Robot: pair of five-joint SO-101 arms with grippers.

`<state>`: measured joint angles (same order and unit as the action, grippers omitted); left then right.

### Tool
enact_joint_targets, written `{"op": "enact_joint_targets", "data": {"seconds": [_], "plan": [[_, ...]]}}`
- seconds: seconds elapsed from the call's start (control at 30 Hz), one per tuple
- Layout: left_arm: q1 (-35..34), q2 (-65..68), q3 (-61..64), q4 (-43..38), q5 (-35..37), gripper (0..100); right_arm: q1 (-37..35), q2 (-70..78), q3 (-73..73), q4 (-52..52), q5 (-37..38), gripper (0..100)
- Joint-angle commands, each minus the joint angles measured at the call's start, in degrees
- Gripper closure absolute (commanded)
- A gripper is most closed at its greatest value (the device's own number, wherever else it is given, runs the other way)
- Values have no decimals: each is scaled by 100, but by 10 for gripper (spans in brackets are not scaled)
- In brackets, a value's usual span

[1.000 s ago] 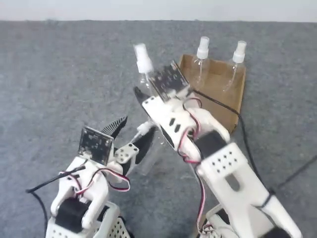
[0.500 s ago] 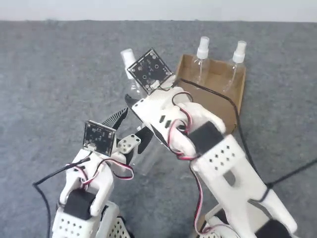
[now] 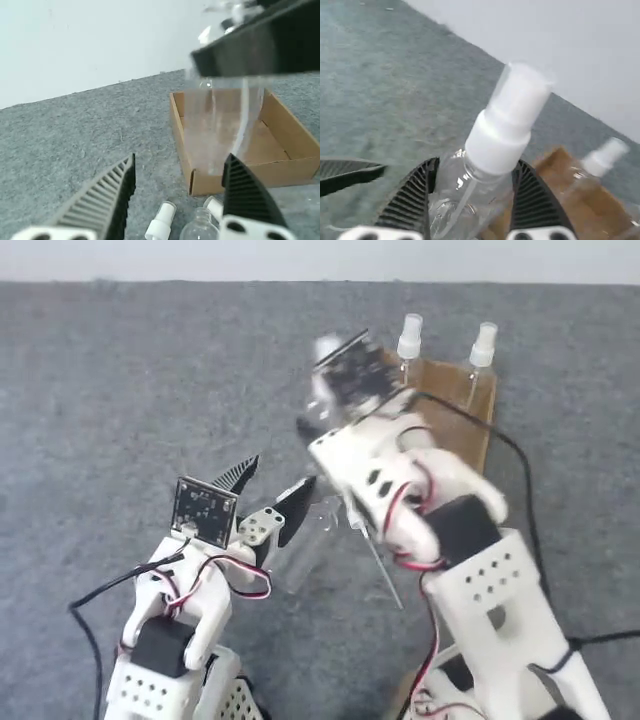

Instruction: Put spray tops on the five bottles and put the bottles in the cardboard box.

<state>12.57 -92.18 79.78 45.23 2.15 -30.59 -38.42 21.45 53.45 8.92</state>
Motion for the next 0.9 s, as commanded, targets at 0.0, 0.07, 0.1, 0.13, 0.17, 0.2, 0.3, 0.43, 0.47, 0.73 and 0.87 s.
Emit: {"op": "enact_joint_targets", "data": {"seconds": [0.0,0.07,0.1,0.13,0.17,0.2,0.3,0.43,0.47,0.73,0.87], "plan": [[9,70,-22,-132,-35,743,716,-286,-237,-136,492,993],[-26,70,-22,-132,-35,756,1007,-259,-220,-338,571,993],[-35,70,-13,-132,-35,773,1130,-198,-220,-426,563,993],[-44,70,-13,-141,-35,796,1218,-119,-220,-497,563,993],[-44,70,-13,-141,-35,822,1288,-13,-220,-576,563,993],[-44,70,-13,-141,-35,851,1349,119,-220,-673,563,993],[-53,70,-13,-132,-35,952,1473,558,-70,-1051,563,993],[-334,97,-13,-176,-35,986,1490,892,642,-2114,545,993],[-440,79,-22,-176,-26,988,1490,901,853,-2440,484,993],[-571,97,4,-334,0,988,1490,1103,1925,-4163,9,993],[-598,70,4,-334,0,988,1499,1684,1916,-4514,9,993]]}}
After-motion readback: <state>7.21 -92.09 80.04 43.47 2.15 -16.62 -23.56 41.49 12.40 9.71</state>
